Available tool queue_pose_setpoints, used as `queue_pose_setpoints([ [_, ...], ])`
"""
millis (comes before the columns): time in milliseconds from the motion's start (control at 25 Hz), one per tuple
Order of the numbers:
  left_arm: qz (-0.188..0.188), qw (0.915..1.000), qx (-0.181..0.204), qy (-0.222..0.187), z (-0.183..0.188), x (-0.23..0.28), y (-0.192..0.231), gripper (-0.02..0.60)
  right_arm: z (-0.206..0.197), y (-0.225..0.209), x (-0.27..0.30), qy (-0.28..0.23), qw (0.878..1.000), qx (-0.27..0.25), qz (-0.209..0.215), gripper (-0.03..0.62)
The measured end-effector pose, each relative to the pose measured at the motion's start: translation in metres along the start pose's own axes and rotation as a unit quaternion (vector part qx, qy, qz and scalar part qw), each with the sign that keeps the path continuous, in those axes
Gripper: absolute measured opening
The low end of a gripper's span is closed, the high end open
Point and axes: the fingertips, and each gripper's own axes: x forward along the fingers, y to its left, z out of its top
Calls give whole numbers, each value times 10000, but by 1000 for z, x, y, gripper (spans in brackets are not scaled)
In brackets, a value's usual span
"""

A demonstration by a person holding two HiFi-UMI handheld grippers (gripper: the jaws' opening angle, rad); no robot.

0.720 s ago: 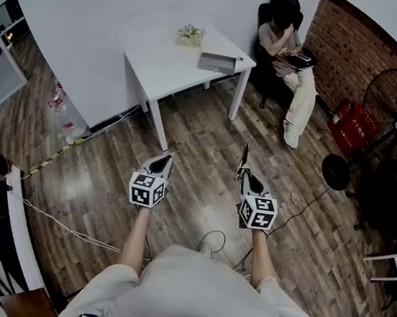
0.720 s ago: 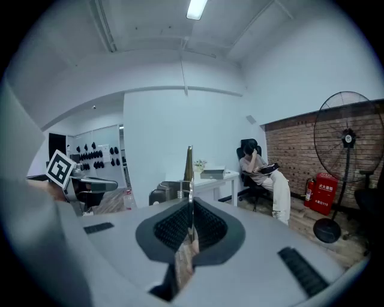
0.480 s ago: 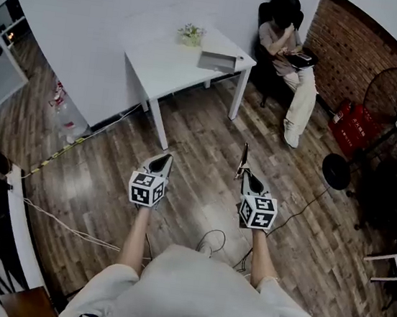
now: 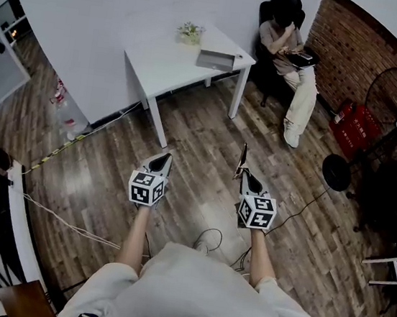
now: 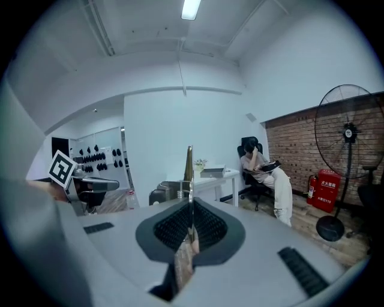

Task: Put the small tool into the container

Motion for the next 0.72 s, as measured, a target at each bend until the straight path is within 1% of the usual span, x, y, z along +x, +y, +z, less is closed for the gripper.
queue_pose_setpoints([
  [360,118,9999,-45,46,-3,19,-23,11,-3,-28,6,93,9998,-83,175,1],
  [560,175,9998,-81,88,-9,30,-20,11,-3,-35,19,92,9996,-100,244,0],
  [720,197,9997,-84,70,-4,43,-13,11,0,-39,33,118,9995,-120,276,1],
])
